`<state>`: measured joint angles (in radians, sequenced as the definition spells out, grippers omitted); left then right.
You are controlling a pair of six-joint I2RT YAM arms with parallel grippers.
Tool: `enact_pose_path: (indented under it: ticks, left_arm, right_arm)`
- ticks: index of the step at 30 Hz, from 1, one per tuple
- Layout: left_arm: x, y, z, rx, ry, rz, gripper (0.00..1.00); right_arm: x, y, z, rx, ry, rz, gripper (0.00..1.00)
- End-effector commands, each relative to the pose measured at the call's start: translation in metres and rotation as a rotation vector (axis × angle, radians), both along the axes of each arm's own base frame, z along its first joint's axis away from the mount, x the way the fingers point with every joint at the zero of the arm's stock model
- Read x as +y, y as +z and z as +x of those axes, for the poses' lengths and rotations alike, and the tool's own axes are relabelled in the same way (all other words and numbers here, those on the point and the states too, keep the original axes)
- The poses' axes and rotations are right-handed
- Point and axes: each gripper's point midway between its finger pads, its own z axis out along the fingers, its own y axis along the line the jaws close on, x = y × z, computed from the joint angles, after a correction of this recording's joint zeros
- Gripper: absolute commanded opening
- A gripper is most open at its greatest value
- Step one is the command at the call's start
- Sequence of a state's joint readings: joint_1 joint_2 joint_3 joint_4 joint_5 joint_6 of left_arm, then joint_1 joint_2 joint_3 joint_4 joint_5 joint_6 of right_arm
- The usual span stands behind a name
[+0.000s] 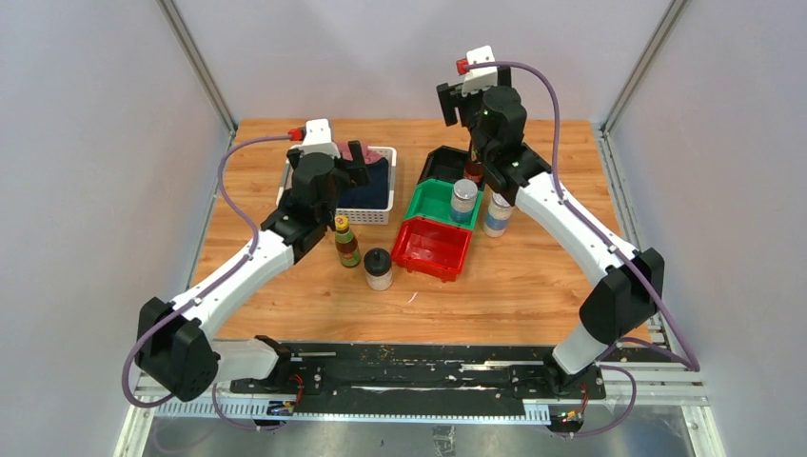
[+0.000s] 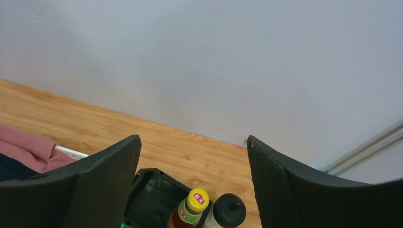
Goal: Organize the condiment bottles
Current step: Pick up the bottle from the center of the board.
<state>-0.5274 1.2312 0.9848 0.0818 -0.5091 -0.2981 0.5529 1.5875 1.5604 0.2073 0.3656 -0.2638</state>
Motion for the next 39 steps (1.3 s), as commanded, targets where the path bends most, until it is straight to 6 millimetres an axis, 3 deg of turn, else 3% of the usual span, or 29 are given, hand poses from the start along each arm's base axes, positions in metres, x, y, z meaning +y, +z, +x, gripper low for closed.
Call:
enact_pose_path:
  ticks: [1, 6, 11, 14, 18, 20, 23, 28, 32, 39]
  left_arm:
    - [-0.019, 0.036, 0.013, -0.086, -0.059, 0.014, 1.00]
    - [-0.044, 0.118, 0.020, -0.246, -0.179, -0.016, 1.00]
    - [-0.054, 0.186, 0.006, -0.431, -0.270, -0.067, 1.00]
    - [-0.055, 0.210, -0.011, -0.534, -0.315, -0.128, 1.00]
    - [-0.078, 0.224, -0.035, -0.627, -0.521, -0.053, 1.00]
    - [-0.077, 0.219, -0.035, -0.628, -0.524, -0.004, 1.00]
    - [-0.059, 0.192, -0.029, -0.551, -0.424, -0.002, 1.00]
    - [-0.033, 0.118, -0.027, -0.340, -0.276, 0.008, 1.00]
    - [-0.024, 0.070, -0.040, -0.219, -0.166, 0.083, 1.00]
    - [-0.021, 0.026, -0.067, -0.101, -0.056, 0.173, 1.00]
  right_arm:
    - [-0.018, 0.010, 0.008, -0.015, -0.026, 0.023, 0.86]
    - [-0.029, 0.021, 0.015, -0.005, -0.003, 0.069, 0.87]
    - [-0.036, 0.037, 0.013, -0.027, 0.013, 0.091, 0.89]
    - [-0.041, 0.047, 0.011, -0.041, 0.026, 0.115, 0.90]
    - [-0.045, 0.058, 0.009, -0.049, 0.074, 0.165, 0.91]
    - [-0.047, 0.061, 0.009, -0.050, 0.092, 0.186, 0.91]
    - [-0.052, 0.063, 0.010, -0.047, 0.104, 0.213, 0.92]
    - [-0.050, 0.056, 0.014, -0.020, 0.137, 0.226, 0.96]
    - [-0.043, 0.049, 0.017, -0.001, 0.173, 0.228, 0.95]
    - [-0.038, 0.041, 0.015, 0.017, 0.201, 0.222, 0.91]
